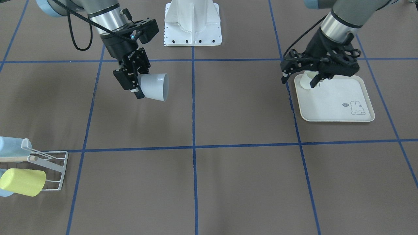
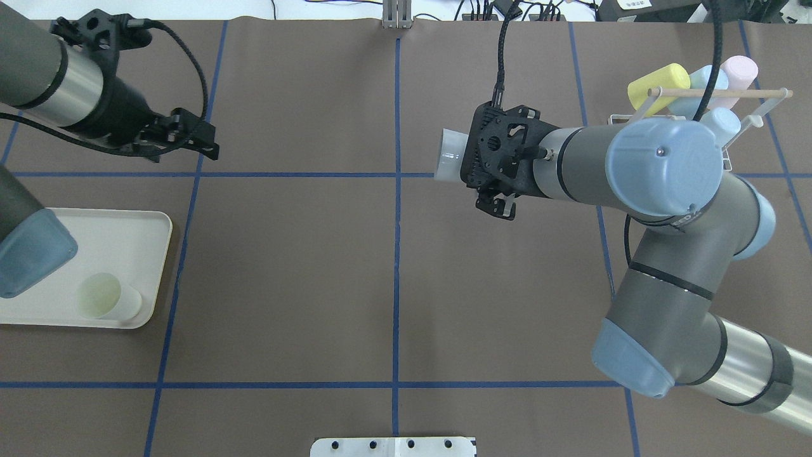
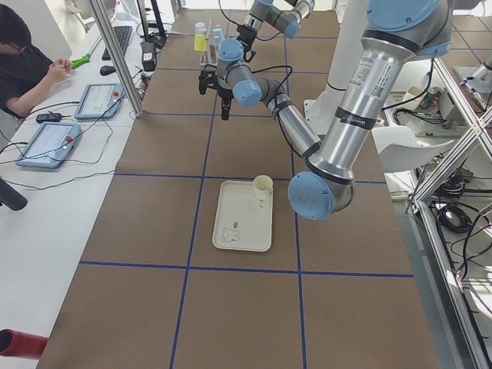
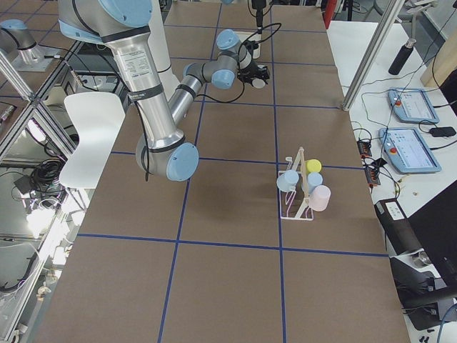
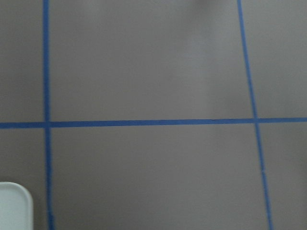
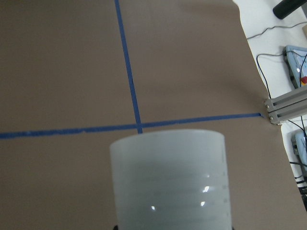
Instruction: Transfer IKEA cup to right arm and place on rack
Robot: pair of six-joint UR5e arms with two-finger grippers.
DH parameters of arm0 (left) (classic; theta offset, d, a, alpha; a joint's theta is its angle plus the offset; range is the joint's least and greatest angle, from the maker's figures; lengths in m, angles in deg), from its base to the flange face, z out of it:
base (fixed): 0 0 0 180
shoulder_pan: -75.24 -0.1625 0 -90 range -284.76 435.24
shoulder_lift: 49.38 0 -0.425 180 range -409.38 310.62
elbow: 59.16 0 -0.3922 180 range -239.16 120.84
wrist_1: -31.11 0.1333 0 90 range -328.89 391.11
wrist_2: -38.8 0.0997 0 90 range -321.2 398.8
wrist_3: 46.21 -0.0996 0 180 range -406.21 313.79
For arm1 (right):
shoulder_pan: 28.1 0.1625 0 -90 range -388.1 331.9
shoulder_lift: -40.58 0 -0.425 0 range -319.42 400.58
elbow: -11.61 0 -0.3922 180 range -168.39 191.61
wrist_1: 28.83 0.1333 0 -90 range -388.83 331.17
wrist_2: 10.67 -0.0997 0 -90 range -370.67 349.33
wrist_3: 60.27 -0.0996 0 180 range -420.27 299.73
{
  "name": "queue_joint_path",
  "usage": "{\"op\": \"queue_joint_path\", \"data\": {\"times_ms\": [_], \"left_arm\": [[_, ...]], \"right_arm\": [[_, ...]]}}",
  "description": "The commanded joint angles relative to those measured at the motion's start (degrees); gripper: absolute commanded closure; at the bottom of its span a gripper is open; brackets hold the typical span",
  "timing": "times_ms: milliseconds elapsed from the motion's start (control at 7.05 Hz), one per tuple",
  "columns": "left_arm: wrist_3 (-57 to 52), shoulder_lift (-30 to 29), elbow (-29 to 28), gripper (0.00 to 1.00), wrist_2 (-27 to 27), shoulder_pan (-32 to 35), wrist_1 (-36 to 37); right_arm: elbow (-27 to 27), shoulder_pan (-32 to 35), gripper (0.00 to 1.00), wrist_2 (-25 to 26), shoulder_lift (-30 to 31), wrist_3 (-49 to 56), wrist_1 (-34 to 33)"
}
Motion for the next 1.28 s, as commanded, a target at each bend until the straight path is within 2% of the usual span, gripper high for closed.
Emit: {"op": "queue_joint_path", "data": {"times_ms": [0, 142, 426, 568, 851, 1135], "left_arm": [[-17.4, 7.5, 0.8, 0.0, 1.3, 8.0, 1.2], [-24.3, 9.3, 0.3, 0.0, 0.4, 12.2, 1.1], [-25.9, 10.1, 0.0, 0.0, 0.2, 13.4, 1.1], [-25.4, 10.0, 0.0, 0.0, 0.3, 13.3, 1.1], [-25.2, 10.0, 0.0, 0.0, 0.2, 13.1, 0.9], [-25.2, 10.0, 0.0, 0.0, 0.1, 13.1, 0.9]], "right_arm": [[-2.0, 5.6, 0.78, 2.7, -2.1, 19.0, -17.4], [-2.0, 7.2, 0.77, 7.9, -2.4, 31.6, -20.4], [-2.4, 8.4, 0.78, 19.5, -1.3, 51.0, -25.9], [-2.5, 8.3, 0.78, 26.5, 0.8, 56.8, -26.4], [-2.5, 8.2, 0.78, 28.1, 7.8, 57.3, -22.4], [-1.4, 8.1, 0.79, 31.1, 10.5, 57.3, -19.8]]}}
